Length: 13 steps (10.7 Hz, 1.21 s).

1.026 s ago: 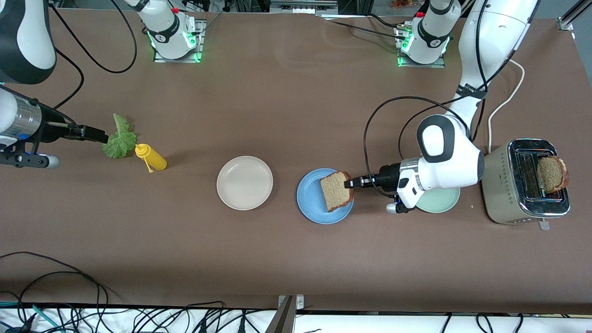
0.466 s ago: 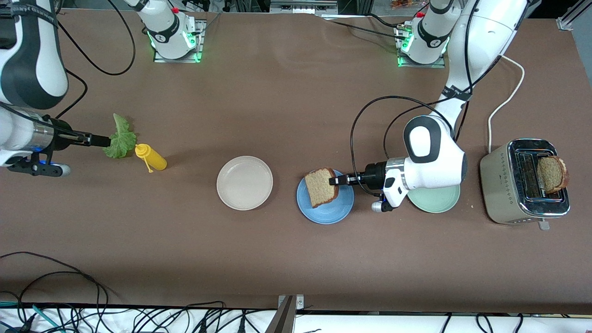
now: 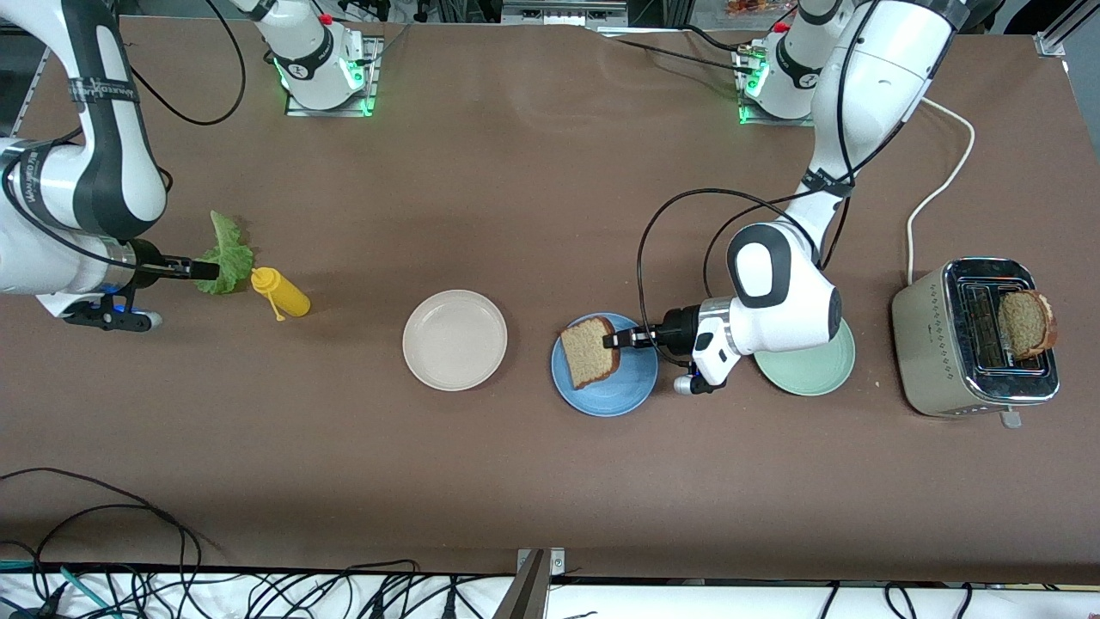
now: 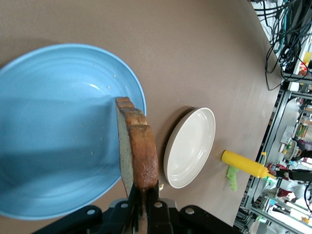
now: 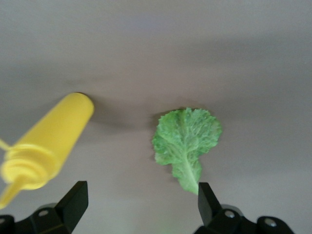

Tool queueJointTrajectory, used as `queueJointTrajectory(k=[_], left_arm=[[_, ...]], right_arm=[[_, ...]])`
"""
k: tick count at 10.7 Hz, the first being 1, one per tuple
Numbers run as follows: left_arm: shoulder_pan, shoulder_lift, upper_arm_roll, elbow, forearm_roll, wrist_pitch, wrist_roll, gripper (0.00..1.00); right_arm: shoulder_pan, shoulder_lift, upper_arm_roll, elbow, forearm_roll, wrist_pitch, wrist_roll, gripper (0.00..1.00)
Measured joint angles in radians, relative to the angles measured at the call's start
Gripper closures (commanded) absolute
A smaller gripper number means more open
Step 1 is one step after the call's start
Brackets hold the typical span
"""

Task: Make sandwich in blue plate with both arms
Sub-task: 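Lay the bread on the blue plate while the right gripper grasps lettuce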

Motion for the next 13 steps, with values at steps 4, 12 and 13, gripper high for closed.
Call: queueJointTrajectory(k=[4,12,13], left_arm=[[0.002,0.007,0.005,0.000,0.000,0.001,0.147,1.00],[0.006,0.032,0.045,0.001,0.000,0.007,0.267,0.00],[0.012,0.033,0.066,0.002,0.000,0.007,0.318,0.00]], right_arm=[[-0.001,-0.001,-0.064,-0.190,-0.001,0.178,-0.075,0.00],[-0.037,0.114,-0.117,-0.322,-0.002,0.409,-0.190,0.38],[-0.042,0.122,-0.117,-0.322,-0.002,0.415,-0.197,0.58]])
